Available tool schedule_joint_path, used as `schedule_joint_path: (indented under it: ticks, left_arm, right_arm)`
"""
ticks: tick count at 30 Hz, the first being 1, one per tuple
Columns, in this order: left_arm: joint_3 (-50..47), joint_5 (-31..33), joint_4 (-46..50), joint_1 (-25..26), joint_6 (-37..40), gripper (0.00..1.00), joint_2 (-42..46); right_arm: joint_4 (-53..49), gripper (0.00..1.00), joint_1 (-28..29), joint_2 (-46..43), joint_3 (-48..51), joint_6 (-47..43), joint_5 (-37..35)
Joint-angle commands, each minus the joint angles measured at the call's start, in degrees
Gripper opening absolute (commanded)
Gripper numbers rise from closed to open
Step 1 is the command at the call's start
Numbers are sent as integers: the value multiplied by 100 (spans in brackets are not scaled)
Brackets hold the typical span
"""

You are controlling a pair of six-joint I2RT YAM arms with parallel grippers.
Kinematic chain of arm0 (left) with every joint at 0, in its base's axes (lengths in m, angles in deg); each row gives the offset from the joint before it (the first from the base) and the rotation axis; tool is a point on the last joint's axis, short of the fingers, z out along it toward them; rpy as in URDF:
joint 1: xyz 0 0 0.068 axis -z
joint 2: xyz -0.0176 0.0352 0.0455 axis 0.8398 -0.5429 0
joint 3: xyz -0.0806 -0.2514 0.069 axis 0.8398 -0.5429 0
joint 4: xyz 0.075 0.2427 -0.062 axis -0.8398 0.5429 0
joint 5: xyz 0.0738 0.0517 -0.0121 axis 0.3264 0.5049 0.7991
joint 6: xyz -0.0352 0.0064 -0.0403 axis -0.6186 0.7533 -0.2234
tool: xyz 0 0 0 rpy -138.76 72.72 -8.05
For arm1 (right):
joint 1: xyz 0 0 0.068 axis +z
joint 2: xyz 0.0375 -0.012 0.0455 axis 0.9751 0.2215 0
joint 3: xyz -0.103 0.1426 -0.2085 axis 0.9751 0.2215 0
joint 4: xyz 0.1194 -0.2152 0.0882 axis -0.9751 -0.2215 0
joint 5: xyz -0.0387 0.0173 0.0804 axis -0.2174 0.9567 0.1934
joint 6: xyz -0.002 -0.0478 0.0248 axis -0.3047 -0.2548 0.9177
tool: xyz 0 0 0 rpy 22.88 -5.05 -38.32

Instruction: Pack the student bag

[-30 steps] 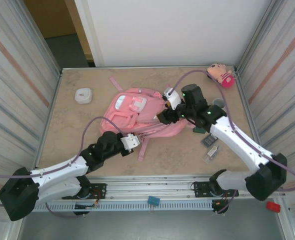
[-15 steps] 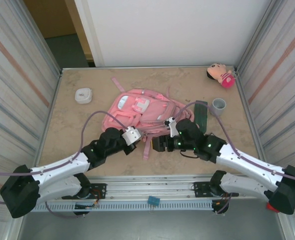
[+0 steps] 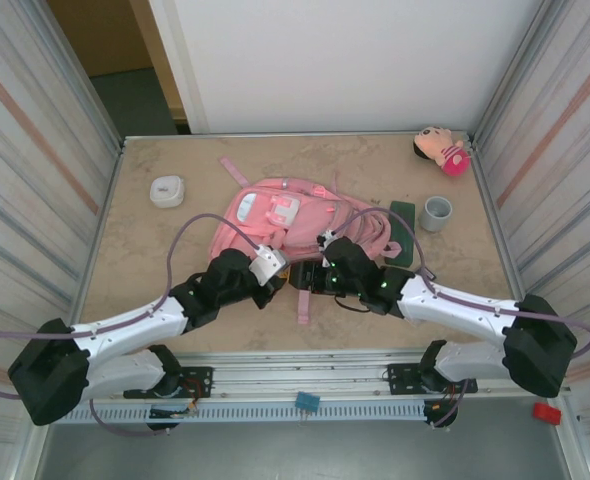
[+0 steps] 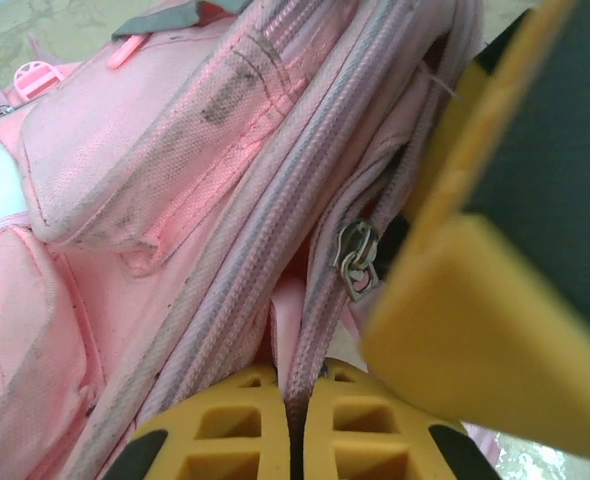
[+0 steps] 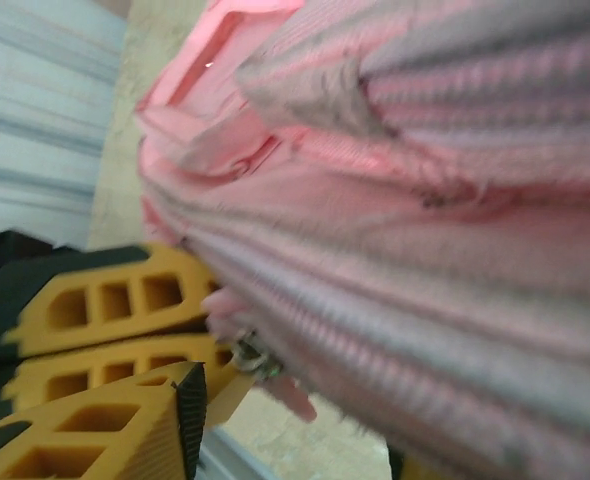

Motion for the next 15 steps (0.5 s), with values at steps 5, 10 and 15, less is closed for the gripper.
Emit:
schedule_joint_path:
  ticks: [5, 10, 15]
  left_arm:
    - [306, -526, -709, 83, -292, 0, 288]
    - [302, -499, -681, 76, -249, 0, 313]
    - [293, -476, -673, 75, -215, 0, 293]
  right_arm:
    - [-896, 33, -43, 120, -332, -71, -1573]
    - [-1201, 30, -3, 41, -432, -212, -1915]
    - [-1327, 31, 41, 118, -651, -473, -1867]
